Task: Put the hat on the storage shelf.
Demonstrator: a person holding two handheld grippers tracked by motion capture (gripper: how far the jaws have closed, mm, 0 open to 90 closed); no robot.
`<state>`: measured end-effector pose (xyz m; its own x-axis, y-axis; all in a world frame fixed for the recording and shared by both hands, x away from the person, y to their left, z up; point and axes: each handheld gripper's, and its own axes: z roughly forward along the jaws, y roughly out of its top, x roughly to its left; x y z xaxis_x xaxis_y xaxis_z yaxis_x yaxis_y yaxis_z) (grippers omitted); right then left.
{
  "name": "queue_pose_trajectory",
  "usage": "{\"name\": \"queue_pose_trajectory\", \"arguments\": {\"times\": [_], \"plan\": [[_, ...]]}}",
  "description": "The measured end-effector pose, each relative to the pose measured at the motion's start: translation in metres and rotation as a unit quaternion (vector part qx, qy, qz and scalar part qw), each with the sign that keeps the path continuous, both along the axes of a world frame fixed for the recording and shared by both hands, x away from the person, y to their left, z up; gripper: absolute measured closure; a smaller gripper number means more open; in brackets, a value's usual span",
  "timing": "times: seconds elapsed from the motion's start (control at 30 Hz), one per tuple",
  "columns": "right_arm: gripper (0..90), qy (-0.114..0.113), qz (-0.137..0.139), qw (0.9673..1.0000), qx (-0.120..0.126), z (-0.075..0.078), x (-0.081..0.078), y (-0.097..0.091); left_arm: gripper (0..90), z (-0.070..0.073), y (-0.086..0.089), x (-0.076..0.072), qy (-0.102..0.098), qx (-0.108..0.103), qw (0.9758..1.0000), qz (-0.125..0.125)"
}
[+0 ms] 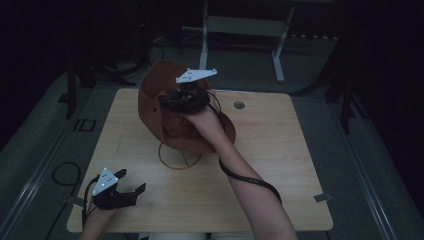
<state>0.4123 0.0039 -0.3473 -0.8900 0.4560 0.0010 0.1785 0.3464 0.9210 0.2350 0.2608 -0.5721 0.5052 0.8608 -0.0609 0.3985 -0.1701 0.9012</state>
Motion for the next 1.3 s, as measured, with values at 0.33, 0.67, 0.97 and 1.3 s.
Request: {"name": "queue_pose_trajectory", "arguments": {"times": [0.33, 0.67, 0.97, 1.3], "plan": [[35.1, -0.031, 0.008, 0.9987, -0.040, -0.003, -0.009, 0.009, 9.6, 0.000, 0.002, 0.000, -0.003, -0.007, 0.9999, 0.009], [20.3, -0.037, 0.018, 0.9987, -0.032, 0.005, -0.018, -0.006, 9.6, -0.002, 0.002, 0.000, -0.001, -0.011, 0.9999, 0.011], [19.9, -0.027, 0.005, 0.9996, -0.010, 0.005, -0.015, -0.033, 9.6, -0.002, 0.000, 0.001, 0.002, -0.010, 0.9999, 0.009], [13.0, -0.018, 0.006, 0.9996, 0.022, -0.009, -0.019, -0.076, 9.6, -0.003, -0.001, 0.002, 0.002, -0.011, 0.9999, 0.008]]}}
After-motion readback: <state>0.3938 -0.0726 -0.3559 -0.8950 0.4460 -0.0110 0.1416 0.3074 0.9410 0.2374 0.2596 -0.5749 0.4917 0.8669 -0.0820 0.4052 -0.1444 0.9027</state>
